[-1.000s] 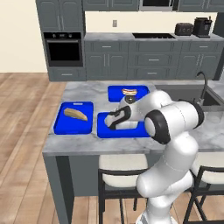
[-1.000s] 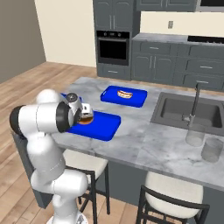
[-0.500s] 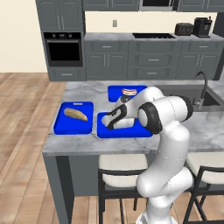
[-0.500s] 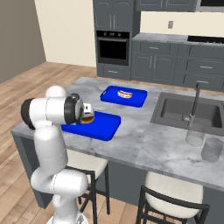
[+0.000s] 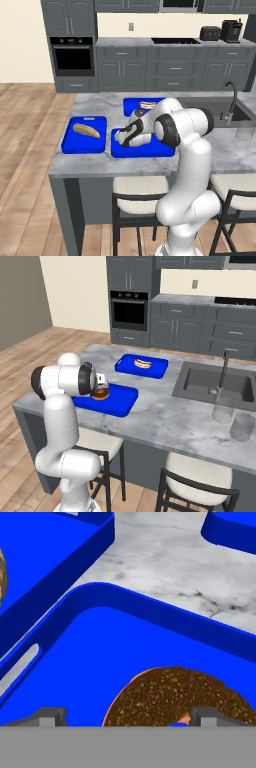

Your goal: Take the cake and donut from the fridge and place them on the empty tray on the dining counter.

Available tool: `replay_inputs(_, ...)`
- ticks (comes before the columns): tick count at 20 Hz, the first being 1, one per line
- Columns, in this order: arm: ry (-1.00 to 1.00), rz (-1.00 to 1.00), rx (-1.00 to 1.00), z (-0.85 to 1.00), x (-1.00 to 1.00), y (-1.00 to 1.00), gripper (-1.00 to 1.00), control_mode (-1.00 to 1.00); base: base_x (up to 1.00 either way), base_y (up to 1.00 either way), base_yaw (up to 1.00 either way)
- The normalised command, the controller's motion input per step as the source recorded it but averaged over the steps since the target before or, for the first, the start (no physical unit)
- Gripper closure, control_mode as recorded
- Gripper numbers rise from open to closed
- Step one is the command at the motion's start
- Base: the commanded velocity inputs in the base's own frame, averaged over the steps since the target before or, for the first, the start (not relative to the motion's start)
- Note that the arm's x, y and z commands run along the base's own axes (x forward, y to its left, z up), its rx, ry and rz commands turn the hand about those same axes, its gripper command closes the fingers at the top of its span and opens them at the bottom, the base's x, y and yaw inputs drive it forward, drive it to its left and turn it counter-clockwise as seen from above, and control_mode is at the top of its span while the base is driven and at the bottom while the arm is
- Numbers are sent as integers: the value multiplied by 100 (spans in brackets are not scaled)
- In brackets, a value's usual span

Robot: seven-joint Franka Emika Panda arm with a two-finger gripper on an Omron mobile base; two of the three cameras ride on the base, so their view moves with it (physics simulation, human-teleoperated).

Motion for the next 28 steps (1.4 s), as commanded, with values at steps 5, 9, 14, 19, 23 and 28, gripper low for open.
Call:
replay_inputs(5, 0, -4, 0, 0, 1, 12, -100, -100, 0, 0, 0)
replay_inputs(9, 0, -5, 0, 11, -9, 12, -100, -100, 0, 0, 0)
replay_inputs(14, -4, -6, 0, 52, -57, -14, -100, -100, 0, 0, 0)
replay_inputs(19, -19, -6, 0, 74, -99, -56, -100, -100, 0, 0, 0)
replay_inputs(23, -20, 0, 0, 97, -99, -72, -100, -100, 0, 0, 0)
replay_inputs(28, -22, 0, -1, 100, -94, -51, -100, -100, 0, 0, 0)
